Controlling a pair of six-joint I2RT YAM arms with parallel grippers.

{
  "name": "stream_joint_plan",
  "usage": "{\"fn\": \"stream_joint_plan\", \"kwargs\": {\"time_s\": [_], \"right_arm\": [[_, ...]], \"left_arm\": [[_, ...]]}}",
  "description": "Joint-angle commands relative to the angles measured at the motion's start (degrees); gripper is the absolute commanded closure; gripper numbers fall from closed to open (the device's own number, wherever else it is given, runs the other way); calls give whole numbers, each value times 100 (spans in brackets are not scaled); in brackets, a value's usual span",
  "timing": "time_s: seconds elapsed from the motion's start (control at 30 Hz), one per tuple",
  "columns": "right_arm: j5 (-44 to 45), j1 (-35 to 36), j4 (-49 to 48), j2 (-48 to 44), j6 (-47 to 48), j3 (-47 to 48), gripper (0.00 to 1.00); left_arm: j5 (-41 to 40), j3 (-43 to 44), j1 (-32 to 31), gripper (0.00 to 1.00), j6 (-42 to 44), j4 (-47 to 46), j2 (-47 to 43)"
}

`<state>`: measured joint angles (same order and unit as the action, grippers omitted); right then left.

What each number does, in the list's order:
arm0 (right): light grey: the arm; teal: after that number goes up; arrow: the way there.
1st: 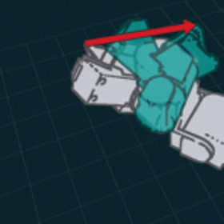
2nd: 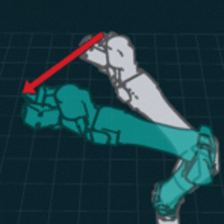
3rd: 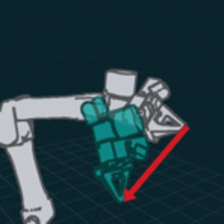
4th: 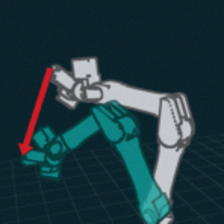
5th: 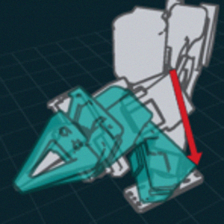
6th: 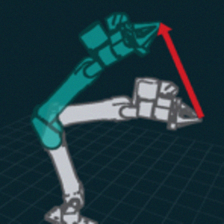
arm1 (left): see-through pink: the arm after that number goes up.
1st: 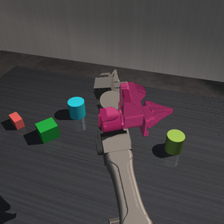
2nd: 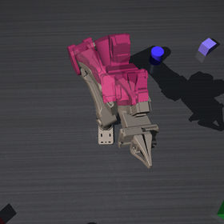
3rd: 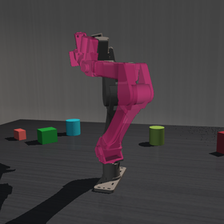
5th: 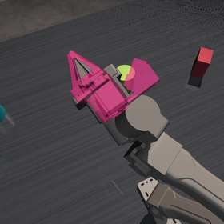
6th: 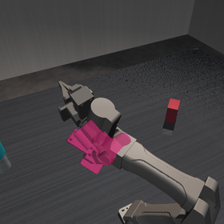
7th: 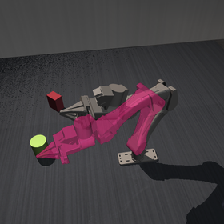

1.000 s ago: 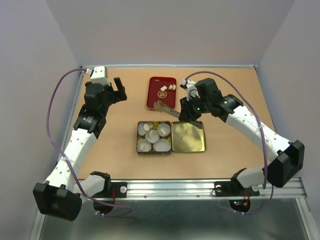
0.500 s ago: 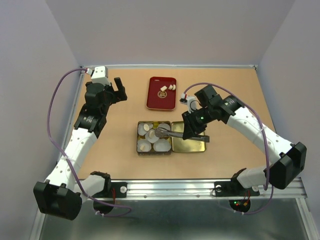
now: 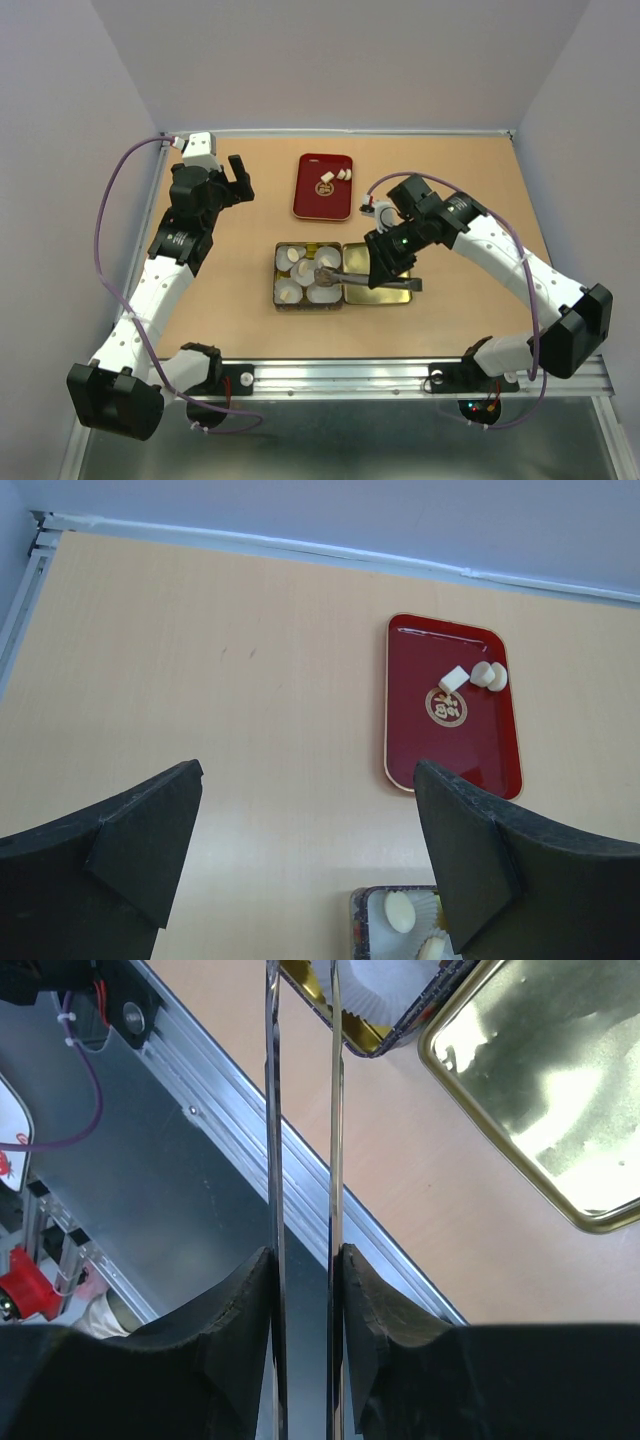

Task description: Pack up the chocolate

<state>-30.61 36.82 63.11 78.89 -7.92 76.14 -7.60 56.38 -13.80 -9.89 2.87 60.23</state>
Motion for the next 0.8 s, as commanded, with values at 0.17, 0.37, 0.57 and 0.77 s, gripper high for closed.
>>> {"fn": "stream_joint_plan", "kwargs": {"time_s": [0.17,0.37,0.57,0.77], "right_arm": [[-77,80,-1,-5,28,191,58],[-24,80,-62,-23,28,182,57],[432,80,-264,-111,-104,279,59],[1126,80,-1028,-365,-683,331,60]], "left_arm": [[-23,260,-26,1,75,-164,-152],[-40,259,-26,1,84,-164,-169],[-49,259,-17,1,75,-164,-169],[-40,277,-26,1,75,-156,-134]]}}
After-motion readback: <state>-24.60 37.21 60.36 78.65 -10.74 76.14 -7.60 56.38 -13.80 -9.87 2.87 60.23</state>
